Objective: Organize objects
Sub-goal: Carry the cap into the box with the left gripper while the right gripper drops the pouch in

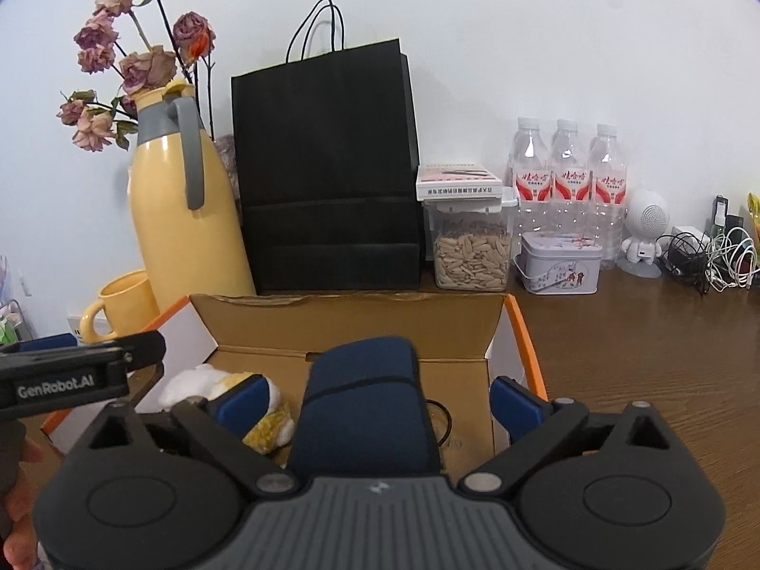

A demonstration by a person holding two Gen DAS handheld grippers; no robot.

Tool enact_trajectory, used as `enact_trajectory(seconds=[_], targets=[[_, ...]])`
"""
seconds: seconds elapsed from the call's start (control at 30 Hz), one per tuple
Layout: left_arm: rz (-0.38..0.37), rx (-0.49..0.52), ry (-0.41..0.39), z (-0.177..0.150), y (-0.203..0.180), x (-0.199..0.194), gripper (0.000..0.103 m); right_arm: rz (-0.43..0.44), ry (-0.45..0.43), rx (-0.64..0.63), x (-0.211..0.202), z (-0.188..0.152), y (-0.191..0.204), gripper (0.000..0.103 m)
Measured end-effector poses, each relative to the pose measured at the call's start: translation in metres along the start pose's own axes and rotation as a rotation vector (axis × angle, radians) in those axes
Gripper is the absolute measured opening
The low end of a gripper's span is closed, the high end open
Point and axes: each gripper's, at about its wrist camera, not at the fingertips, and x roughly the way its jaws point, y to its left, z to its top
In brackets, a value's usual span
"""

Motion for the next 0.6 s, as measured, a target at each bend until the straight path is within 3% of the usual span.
enact_trajectory(seconds=[0.3,0.6], targets=[[-0.017,0.004,-0.01,0.002,-0.002,-0.01,0.103,0.006,-0.032,-0.014,-0.015,0.002,0.001,0.103],[-0.032,0.0,-0.032,0.001,0.009,-0.047,0.103,0.023,-0.063,-0.048,-0.044,-0.005,0.005,0.103]])
